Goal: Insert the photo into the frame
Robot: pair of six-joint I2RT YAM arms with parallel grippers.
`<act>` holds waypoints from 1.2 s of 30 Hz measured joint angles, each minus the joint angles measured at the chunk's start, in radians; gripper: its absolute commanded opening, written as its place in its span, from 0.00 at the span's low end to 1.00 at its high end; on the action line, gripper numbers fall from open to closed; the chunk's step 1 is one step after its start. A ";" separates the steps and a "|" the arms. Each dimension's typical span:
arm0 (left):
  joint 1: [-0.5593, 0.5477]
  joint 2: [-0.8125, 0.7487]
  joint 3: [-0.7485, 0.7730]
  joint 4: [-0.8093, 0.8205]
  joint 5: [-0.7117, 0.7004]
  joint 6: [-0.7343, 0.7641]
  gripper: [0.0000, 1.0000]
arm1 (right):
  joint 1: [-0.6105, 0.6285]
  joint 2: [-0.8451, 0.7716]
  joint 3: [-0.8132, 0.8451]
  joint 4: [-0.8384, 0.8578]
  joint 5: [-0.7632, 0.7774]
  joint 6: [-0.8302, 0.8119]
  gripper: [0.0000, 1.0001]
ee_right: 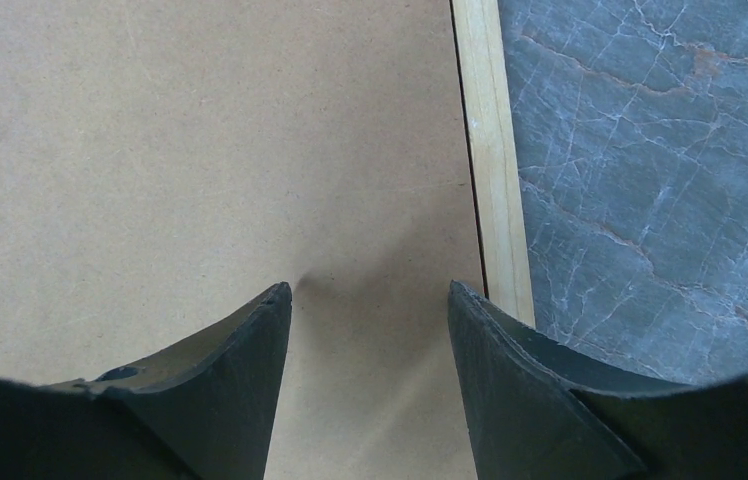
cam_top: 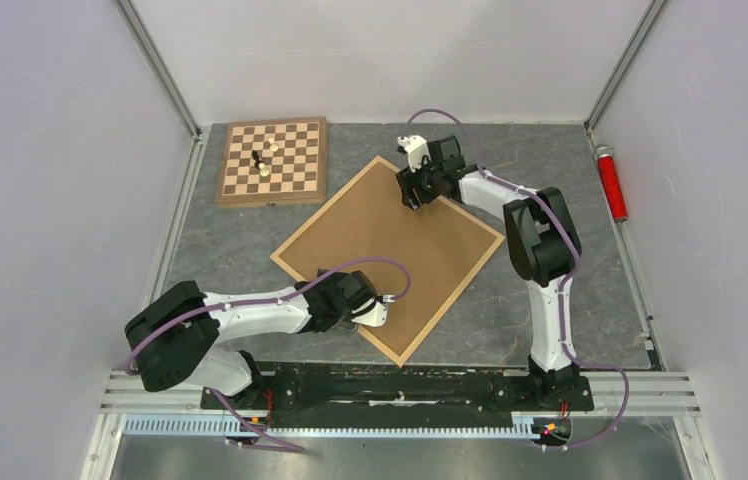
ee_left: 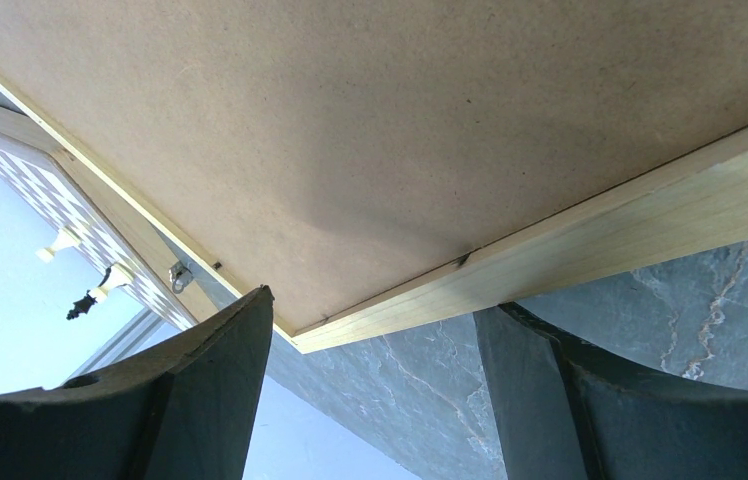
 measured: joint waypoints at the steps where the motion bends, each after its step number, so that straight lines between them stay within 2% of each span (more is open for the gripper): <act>1: 0.000 0.000 0.000 0.000 0.000 0.000 0.80 | 0.003 0.004 0.008 -0.011 0.005 -0.005 0.62; 8: 0.003 -0.002 0.000 0.000 0.003 0.000 0.80 | 0.010 0.032 0.076 -0.101 0.024 -0.032 0.61; 17: 0.009 -0.006 0.000 -0.001 0.012 0.000 0.80 | -0.010 0.041 0.082 -0.117 -0.045 -0.034 0.60; 24: 0.010 -0.007 0.001 -0.002 0.013 0.001 0.80 | -0.016 0.076 0.154 -0.212 -0.072 -0.071 0.59; 36: 0.016 -0.011 0.006 -0.013 0.028 0.001 0.80 | -0.025 0.063 0.093 -0.162 -0.121 -0.160 0.57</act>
